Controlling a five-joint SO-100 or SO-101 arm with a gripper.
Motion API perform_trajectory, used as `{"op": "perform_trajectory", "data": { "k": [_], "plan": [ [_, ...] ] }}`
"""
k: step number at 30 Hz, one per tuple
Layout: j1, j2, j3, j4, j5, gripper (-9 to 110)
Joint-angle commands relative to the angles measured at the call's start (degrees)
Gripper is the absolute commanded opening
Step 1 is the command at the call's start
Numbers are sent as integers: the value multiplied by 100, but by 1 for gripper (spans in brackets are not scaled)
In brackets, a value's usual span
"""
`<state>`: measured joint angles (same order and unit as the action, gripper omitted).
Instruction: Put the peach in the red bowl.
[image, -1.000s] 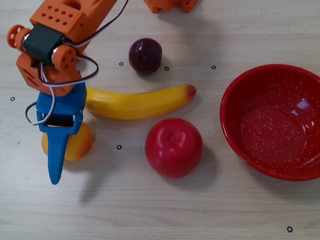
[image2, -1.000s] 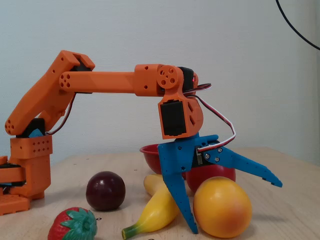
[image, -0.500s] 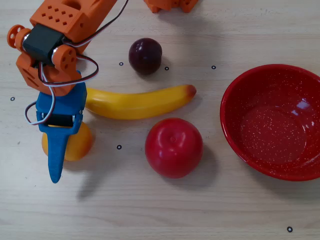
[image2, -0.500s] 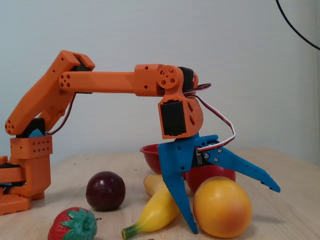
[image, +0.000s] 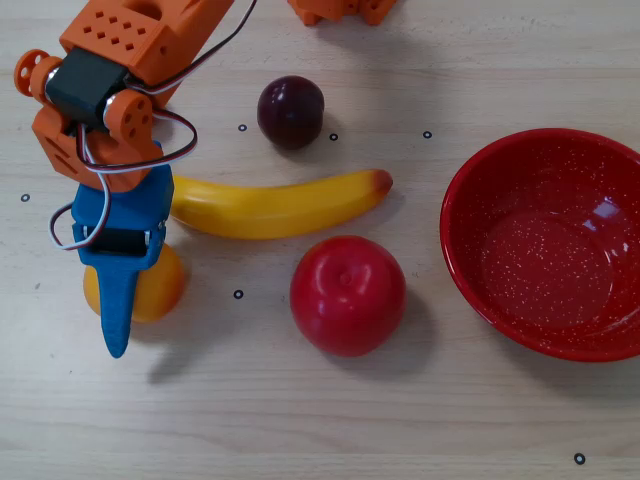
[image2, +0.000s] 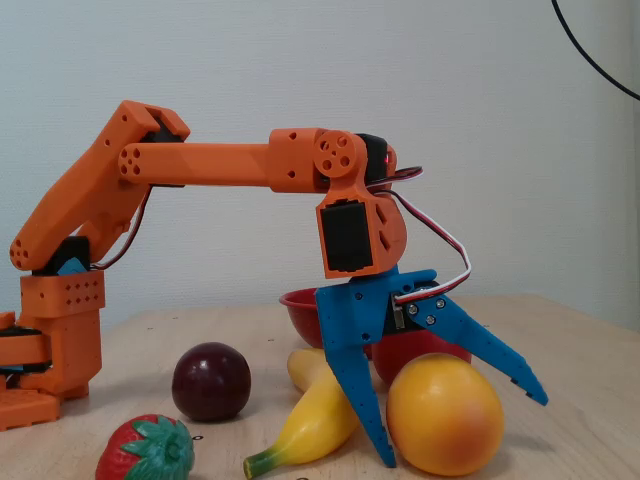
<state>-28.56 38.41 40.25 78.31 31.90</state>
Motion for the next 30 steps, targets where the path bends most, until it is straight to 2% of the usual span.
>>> {"op": "perform_trajectory", "data": {
  "k": [1,10,22,27,30],
  "plan": [
    [70,211,-422,-44,62,45],
    [35,193,-431,-105,132,37],
    [-9,176,-413,-132,211,34],
    [18,176,-431,-105,229,26],
    [26,176,-422,-62,290,17]
  ]
}}
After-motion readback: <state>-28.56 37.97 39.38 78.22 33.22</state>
